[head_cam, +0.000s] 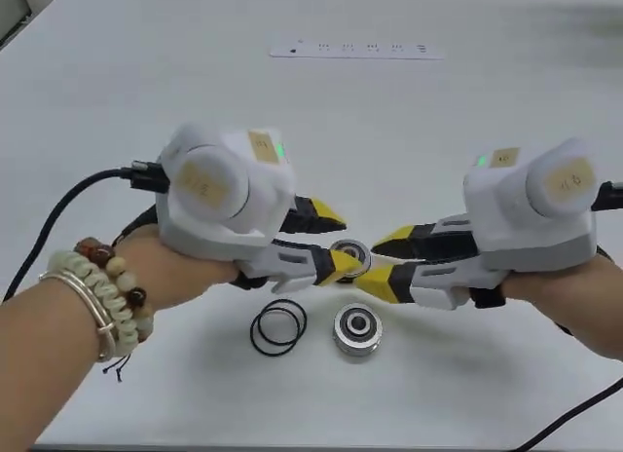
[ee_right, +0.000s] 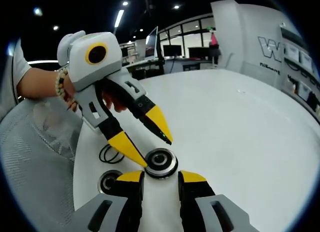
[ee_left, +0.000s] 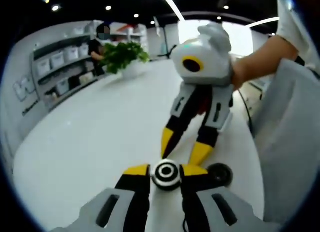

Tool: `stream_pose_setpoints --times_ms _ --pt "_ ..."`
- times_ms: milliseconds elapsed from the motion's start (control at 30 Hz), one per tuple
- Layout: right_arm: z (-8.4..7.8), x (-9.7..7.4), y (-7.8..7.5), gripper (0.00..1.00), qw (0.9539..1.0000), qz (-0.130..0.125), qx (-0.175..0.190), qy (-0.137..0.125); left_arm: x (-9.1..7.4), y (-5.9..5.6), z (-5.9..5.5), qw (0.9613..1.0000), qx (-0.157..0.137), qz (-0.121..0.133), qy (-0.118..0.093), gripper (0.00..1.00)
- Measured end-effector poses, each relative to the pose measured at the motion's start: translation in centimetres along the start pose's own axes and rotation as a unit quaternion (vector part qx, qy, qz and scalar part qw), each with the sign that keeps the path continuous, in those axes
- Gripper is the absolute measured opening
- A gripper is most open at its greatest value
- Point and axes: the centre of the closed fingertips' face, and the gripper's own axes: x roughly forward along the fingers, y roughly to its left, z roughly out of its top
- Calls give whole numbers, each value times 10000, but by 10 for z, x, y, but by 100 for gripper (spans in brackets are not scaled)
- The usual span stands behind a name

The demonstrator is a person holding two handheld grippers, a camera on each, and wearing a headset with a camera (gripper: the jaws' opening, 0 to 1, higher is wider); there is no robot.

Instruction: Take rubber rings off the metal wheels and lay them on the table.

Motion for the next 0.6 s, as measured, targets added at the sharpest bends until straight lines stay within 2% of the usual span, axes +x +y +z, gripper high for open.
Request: stream_pose_setpoints --times_ms 100,167,200,300,600 --pt "0 1 1 25 10000 4 -24 -9 3 0 -6 9991 -419 35 55 20" --pt "0 1 1 25 10000 1 -18 4 4 1 -9 9990 -429 26 100 19" --pt "0 1 2 25 10000 5 -13 0 3 0 -7 9988 -492 5 46 18" --pt "0 2 1 25 10000 0 -37 -17 4 0 -8 9980 -626 12 54 14" --pt "2 3 4 21 9997 18 -226 -24 1 -1 -8 9979 -654 5 29 14"
